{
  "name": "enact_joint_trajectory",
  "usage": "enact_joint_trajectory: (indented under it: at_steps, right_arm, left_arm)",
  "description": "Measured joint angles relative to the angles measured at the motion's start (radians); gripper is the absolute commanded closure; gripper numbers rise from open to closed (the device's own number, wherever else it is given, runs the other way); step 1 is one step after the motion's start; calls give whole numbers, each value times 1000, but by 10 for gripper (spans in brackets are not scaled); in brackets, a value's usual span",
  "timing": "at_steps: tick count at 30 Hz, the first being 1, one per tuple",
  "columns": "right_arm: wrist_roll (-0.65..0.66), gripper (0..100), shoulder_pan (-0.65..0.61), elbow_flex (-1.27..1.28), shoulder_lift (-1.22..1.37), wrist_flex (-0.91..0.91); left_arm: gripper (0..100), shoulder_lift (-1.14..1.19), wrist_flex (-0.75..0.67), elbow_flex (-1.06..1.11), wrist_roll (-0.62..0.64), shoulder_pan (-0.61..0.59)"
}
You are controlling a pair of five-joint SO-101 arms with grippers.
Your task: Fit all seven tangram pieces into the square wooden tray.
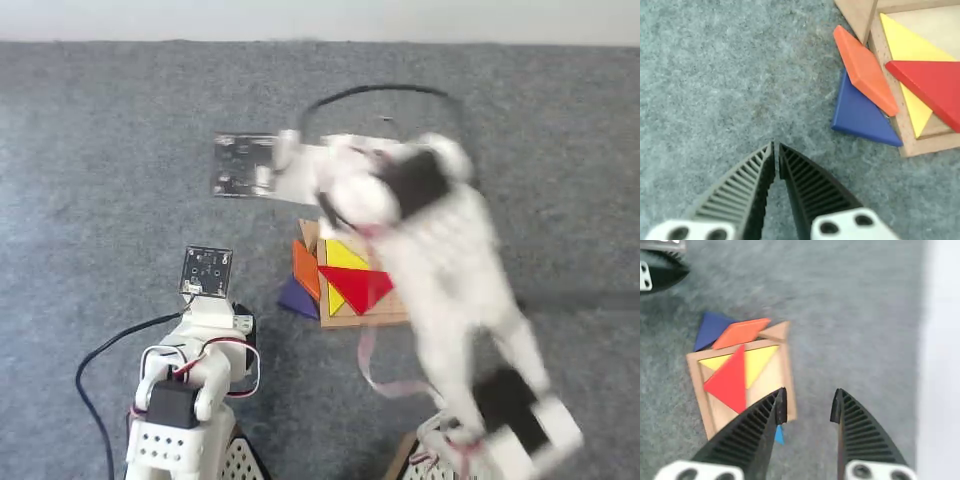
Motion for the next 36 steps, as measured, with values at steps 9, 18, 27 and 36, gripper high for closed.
enact_joint_trajectory:
  at_steps: [9, 18, 27, 36]
  right_arm:
    - [-195, 835, 37, 701, -408, -226]
    - [-359, 824, 72, 1353, -430, -687]
    - [-522, 686, -74, 1479, -430, -806]
    - [-649, 712, -87, 1479, -420, -839]
  left_arm:
    - [986, 0, 0, 0, 0, 0]
    - [986, 0, 0, 0, 0, 0]
    - [986, 0, 0, 0, 0, 0]
    - [986, 0, 0, 0, 0, 0]
